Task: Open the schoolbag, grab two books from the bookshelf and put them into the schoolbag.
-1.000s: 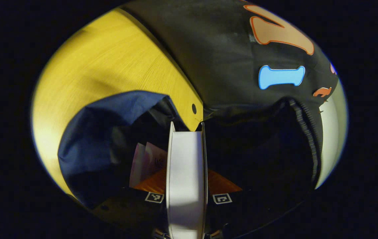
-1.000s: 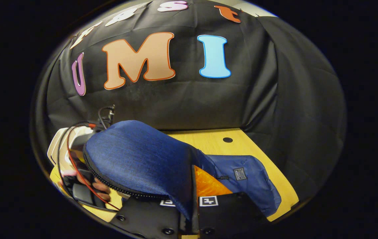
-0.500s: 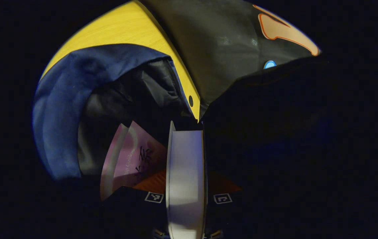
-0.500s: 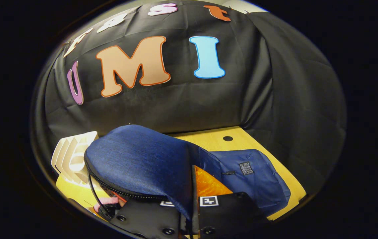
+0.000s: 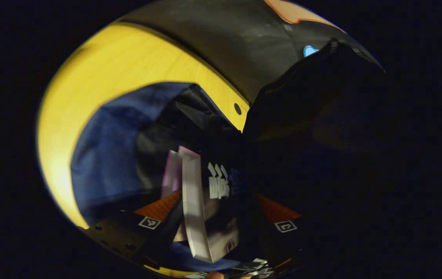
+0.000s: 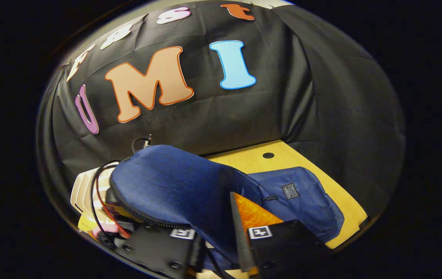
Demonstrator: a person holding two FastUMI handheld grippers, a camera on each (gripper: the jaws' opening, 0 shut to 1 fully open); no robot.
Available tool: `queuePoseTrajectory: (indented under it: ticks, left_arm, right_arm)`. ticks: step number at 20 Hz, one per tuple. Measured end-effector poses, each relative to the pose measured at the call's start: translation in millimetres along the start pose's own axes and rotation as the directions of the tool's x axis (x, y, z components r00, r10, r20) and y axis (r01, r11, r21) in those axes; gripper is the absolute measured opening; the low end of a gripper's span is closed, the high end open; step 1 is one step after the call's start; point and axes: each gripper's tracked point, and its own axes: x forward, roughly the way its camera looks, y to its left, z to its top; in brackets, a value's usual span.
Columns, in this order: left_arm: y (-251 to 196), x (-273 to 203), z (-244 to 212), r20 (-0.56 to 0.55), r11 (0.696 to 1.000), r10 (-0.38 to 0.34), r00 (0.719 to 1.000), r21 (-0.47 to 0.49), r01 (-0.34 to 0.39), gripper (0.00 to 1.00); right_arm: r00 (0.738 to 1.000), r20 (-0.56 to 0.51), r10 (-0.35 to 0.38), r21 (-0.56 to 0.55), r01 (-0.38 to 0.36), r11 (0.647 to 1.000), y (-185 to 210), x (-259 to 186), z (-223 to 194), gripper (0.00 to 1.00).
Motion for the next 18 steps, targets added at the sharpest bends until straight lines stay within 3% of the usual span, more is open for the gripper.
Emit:
queuePoseTrajectory:
  ticks: [1, 2, 3, 7, 8, 9, 15, 17, 18]
  left_arm:
    - [10, -14, 6, 0.007, 0.998, 0.039, 0.999, 0.048, -0.039, 0.95]
    - [19, -30, 11, 0.019, 0.991, 0.084, 0.996, 0.103, -0.086, 0.92]
    - [27, -47, 15, 0.035, 0.98, 0.125, 0.992, 0.154, -0.129, 0.96]
    - [38, -114, 29, 0.126, 0.931, 0.202, 0.971, 0.282, -0.231, 0.96]
    - [38, -129, 33, 0.156, 0.919, 0.211, 0.965, 0.305, -0.25, 0.92]
    - [38, -144, 35, 0.179, 0.904, 0.22, 0.959, 0.331, -0.269, 0.95]
    - [65, -230, 63, 0.368, 0.785, 0.301, 0.88, 0.428, -0.447, 0.95]
    - [72, -253, 66, 0.393, 0.784, 0.295, 0.871, 0.422, -0.456, 0.95]
    - [73, -260, 66, 0.401, 0.79, 0.287, 0.87, 0.415, -0.452, 0.95]
  right_arm:
    - [1.0, -0.003, -0.011, -0.015, 0.011, 1.0, -1, -6, -1, 0.53]
    - [1.0, -0.006, -0.012, -0.028, 0.012, 1.0, 0, -10, -3, 0.69]
    - [1.0, -0.006, -0.011, -0.032, 0.011, 0.999, 3, -20, -6, 0.81]
    - [0.999, 0.009, -0.049, -0.073, 0.049, 0.996, 13, -52, -12, 0.9]
    - [0.998, 0.014, -0.058, -0.083, 0.059, 0.995, 17, -60, -12, 0.88]
    - [0.997, 0.025, -0.068, -0.089, 0.07, 0.994, 21, -68, -10, 0.9]
    - [0.982, 0.062, -0.177, -0.185, 0.186, 0.965, 38, -101, -9, 0.89]
    - [0.975, 0.1, -0.198, -0.178, 0.214, 0.96, 43, -117, -5, 0.99]
    - [0.972, 0.114, -0.207, -0.171, 0.224, 0.96, 45, -125, -3, 1.0]
